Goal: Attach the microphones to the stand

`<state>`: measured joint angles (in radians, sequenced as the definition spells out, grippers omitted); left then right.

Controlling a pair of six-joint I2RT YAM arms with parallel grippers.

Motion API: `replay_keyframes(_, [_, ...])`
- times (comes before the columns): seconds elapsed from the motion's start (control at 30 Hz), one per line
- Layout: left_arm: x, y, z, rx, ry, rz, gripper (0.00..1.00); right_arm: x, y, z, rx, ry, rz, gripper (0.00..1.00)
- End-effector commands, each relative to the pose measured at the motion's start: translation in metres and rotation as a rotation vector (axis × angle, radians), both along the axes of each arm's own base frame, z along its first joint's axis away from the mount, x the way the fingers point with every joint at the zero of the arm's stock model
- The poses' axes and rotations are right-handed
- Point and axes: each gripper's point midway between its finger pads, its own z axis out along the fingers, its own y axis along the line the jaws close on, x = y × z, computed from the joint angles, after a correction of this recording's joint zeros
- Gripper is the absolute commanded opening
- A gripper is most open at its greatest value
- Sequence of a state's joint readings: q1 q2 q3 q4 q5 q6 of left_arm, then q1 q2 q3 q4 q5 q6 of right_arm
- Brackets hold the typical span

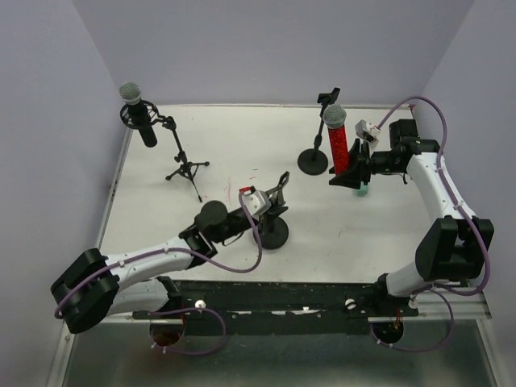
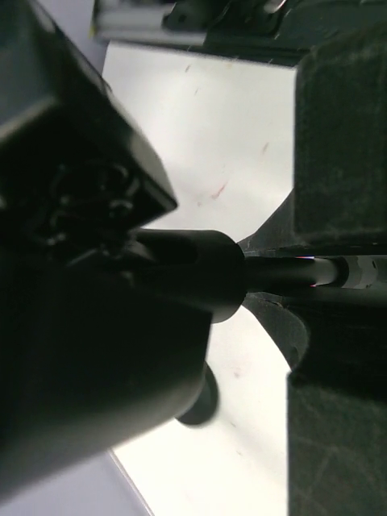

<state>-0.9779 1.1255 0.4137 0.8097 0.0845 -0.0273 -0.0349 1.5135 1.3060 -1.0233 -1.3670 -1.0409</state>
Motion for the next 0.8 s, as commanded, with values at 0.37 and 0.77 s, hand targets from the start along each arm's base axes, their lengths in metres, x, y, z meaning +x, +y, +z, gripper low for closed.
replay_keyframes(0.37, [-0.039,-0.058,0.02,0.098,0.101,-0.851,0.0,0.004,0.0,0.0,0.017,-0.003,0.007,0.0])
replay_keyframes(0.77, [-0.022,-0.048,-0.025,0.116,0.06,-0.65,0.23,0.004,0.0,-0.003,0.013,0.004,0.011,0.0])
